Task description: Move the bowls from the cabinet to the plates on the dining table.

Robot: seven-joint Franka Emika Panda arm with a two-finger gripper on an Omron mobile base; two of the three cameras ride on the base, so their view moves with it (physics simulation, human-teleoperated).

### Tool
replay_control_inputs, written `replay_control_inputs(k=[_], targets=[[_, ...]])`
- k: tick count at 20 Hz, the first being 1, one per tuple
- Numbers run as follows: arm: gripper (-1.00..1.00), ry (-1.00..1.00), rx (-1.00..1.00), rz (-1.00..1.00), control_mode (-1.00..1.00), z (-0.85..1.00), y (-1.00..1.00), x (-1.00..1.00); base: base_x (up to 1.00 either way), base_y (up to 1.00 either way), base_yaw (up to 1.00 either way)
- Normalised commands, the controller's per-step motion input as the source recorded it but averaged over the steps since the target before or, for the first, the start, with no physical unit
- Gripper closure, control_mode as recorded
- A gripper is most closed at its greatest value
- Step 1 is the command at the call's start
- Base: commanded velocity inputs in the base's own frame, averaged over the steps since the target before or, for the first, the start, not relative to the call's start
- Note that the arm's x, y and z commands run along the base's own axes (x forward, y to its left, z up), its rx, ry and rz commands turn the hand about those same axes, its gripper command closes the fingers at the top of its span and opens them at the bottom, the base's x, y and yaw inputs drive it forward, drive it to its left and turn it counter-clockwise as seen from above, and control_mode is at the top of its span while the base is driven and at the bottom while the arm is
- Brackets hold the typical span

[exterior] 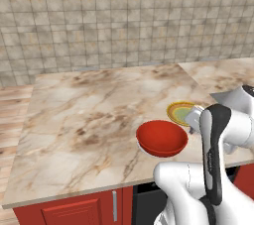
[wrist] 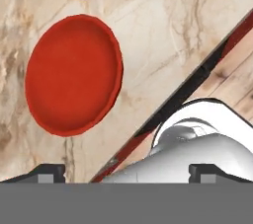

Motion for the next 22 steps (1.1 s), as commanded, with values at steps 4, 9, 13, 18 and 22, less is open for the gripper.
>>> replay_control_inputs(k=[4,9,13,18,22], targets=[[-1.00,-0.14,-0.11,0.29,-1.00,0.59,0.39,-0.79,0.00,0.00,0.00],[-1.00,-0.13,-0.17,0.30,-1.00,0.69,0.30,-0.79,0.00,0.00,0.00],[-1.00,-0.14,-0.17,0.27,-1.00,0.62,0.24,-0.98,0.00,0.00,0.00],[-1.00,-0.08,-0.13,0.26,-1.00,0.47,0.27,-0.77,0.00,0.00,0.00],[-1.00,0.00,-0.11,0.20,-1.00,0.71,0.21,-0.15,0.00,0.00,0.00]])
